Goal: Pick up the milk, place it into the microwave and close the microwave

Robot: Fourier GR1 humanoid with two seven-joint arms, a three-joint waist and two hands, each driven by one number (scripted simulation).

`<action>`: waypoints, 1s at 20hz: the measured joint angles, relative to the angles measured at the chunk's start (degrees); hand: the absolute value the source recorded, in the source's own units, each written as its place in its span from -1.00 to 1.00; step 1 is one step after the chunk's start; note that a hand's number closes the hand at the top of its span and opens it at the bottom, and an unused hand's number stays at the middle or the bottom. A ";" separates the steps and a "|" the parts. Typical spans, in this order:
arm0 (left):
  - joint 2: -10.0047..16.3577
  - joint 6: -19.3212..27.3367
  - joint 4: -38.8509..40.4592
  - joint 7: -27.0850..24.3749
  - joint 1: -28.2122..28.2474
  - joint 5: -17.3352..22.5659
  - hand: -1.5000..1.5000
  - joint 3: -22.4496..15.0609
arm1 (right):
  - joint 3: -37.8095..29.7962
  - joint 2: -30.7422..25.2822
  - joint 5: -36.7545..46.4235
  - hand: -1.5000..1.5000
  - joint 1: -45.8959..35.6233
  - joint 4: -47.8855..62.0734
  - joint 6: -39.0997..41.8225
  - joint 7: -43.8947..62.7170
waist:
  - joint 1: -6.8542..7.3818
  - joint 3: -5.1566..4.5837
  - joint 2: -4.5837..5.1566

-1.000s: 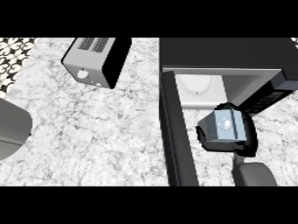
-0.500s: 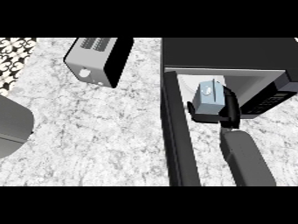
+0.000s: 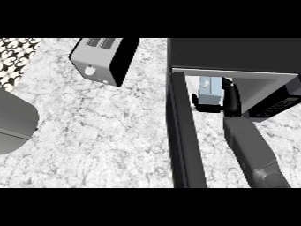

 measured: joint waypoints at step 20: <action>1.52 -3.60 1.98 -1.16 -0.57 1.25 -1.00 1.41 | -3.85 -6.09 2.68 1.00 -11.66 13.42 -9.95 -8.46 | 3.44 0.25 1.65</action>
